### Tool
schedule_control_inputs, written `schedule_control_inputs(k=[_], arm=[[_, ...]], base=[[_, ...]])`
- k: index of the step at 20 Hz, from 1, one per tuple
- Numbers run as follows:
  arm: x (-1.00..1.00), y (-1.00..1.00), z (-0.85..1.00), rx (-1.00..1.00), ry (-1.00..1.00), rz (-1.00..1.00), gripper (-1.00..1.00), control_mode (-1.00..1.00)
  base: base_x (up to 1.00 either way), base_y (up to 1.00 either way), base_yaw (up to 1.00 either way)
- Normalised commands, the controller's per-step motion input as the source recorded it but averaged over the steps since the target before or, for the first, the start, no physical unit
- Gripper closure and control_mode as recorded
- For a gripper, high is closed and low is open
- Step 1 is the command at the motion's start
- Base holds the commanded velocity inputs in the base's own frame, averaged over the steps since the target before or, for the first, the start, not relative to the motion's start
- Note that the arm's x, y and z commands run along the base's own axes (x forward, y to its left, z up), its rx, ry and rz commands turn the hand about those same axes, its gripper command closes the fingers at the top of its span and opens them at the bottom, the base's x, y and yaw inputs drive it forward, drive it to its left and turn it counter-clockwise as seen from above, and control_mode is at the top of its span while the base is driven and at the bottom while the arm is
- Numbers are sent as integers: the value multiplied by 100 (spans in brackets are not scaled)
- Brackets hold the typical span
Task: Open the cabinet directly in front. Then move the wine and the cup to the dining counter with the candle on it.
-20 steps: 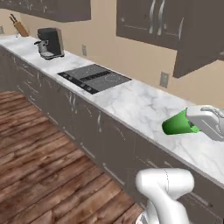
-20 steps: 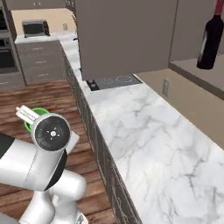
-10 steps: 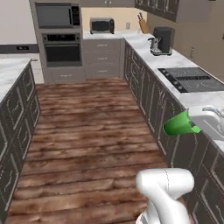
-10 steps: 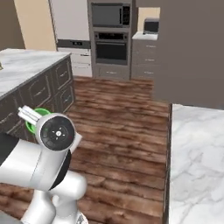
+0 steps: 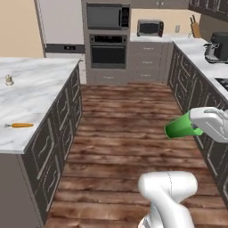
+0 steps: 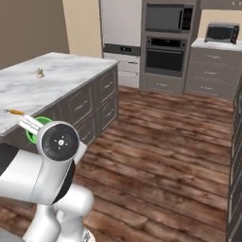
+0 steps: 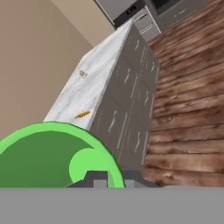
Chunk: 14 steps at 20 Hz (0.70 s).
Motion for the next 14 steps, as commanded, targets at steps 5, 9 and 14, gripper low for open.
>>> schedule_control_inputs(k=[5, 9, 14], arm=[[0, 0, 0, 0, 0, 0, 100, 100], [0, 0, 0, 0, 0, 0, 100, 100], [0, 0, 0, 0, 0, 0, 100, 100]], base=[[100, -53, 4], [100, -42, 1], [100, -32, 0]])
